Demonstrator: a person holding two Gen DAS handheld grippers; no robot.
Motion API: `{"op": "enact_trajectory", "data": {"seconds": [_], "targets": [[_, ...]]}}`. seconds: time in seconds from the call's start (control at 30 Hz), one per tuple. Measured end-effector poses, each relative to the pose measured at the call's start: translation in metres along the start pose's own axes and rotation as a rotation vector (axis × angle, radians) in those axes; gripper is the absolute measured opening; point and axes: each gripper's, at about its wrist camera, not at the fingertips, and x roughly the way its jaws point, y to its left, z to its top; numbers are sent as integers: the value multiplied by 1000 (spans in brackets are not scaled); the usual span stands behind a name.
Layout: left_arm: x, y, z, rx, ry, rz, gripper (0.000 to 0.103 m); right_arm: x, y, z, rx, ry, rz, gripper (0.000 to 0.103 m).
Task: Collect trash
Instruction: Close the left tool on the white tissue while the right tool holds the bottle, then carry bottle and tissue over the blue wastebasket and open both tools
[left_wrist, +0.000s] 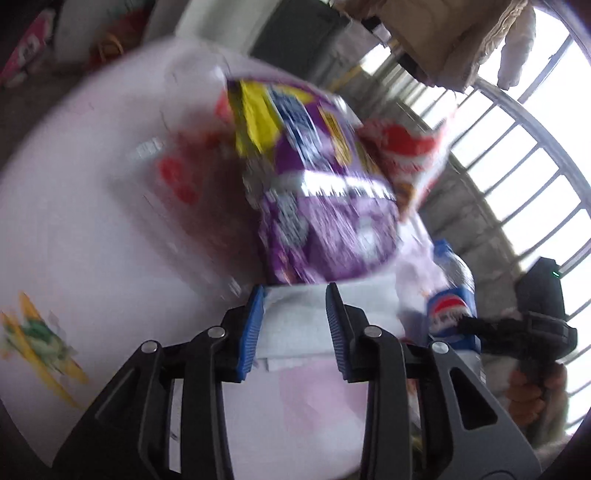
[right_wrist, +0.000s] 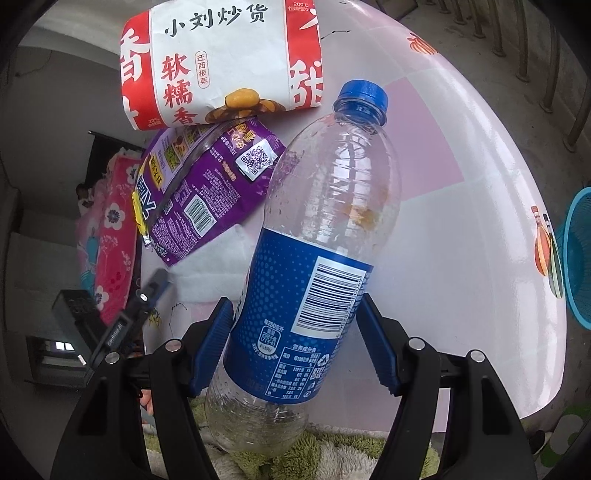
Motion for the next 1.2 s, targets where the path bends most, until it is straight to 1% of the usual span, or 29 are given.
{"op": "enact_trajectory", "data": {"seconds": [0.03, 0.07, 0.17, 0.2, 0.27, 0.3, 0.37, 0.4, 0.47, 0.57, 0.6, 0.67, 0.7, 0.73, 0.83, 0.87, 0.93, 1.0, 1.1, 1.2], "targets": [[-1, -4, -7, 12, 21, -45, 31, -3, -4, 0, -1, 1, 1, 67], [-2, -8, -12, 27, 39, -72, 31, -3, -5, 0, -2, 4, 2, 67], [-4, -22, -37, 59, 134, -191, 31, -7, -12, 4, -16, 16, -1, 67], [-4, -30, -47, 70, 186, -257, 31, -8, -12, 6, -22, 18, -5, 67], [-7, -41, -59, 111, 219, -311, 31, -9, -11, 8, -40, 23, -18, 67], [-12, -50, -61, 157, 213, -318, 31, -10, -11, 9, -47, 24, -26, 67], [-20, -55, -60, 193, 179, -301, 33, -12, -10, 10, -67, 28, -43, 67], [-22, -55, -55, 195, 150, -282, 33, -13, -9, 10, -73, 28, -50, 67], [-17, -53, -46, 187, 129, -215, 33, -13, -9, 9, -78, 25, -57, 67], [5, -49, -42, 178, 163, -82, 33, -11, -12, 8, -63, 23, -39, 67], [11, -48, -42, 168, 178, -62, 32, -9, -14, 8, -53, 27, -28, 67], [9, -47, -42, 166, 158, -62, 32, -2, -21, 8, -30, 44, -19, 66], [8, -49, -42, 175, 156, -42, 32, -1, -23, 7, -28, 42, -22, 63], [11, -52, -47, 182, 147, -27, 32, -2, -23, 6, -33, 38, -25, 62], [0, -56, -47, 205, 107, 12, 32, -3, -26, 6, -25, 34, -17, 61], [2, -58, -48, 214, 89, 12, 32, -3, -27, 5, -23, 35, -12, 60], [-11, -61, -49, 249, 44, 3, 32, -3, -29, 5, -18, 32, -7, 60], [-20, -67, -52, 290, 16, 12, 34, -3, -30, 6, -14, 29, -3, 60], [-14, -78, -54, 361, 19, 50, 35, -6, -33, 7, -10, 25, -2, 60], [1, -91, -60, 432, 31, 85, 35, -8, -37, 6, -6, 22, 1, 59]]}}
